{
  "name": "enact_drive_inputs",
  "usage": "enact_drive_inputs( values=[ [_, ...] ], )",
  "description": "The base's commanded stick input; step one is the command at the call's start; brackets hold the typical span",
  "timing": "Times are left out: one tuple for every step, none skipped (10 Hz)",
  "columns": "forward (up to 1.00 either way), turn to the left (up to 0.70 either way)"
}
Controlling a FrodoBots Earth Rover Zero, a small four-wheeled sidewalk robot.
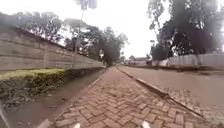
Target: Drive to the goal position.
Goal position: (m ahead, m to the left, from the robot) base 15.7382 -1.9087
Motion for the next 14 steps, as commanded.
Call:
enact_drive_inputs(
  values=[
    [0.70, 0.08],
    [0.70, 0.06],
    [0.70, 0.03],
    [0.70, 0.00],
    [0.70, 0.01],
    [0.70, 0.02],
    [0.70, 0.06],
    [0.70, 0.08],
    [0.70, 0.06],
    [0.70, 0.02],
    [0.70, 0.02],
    [0.70, 0.06],
    [0.70, 0.10],
    [0.70, 0.09]
  ],
)
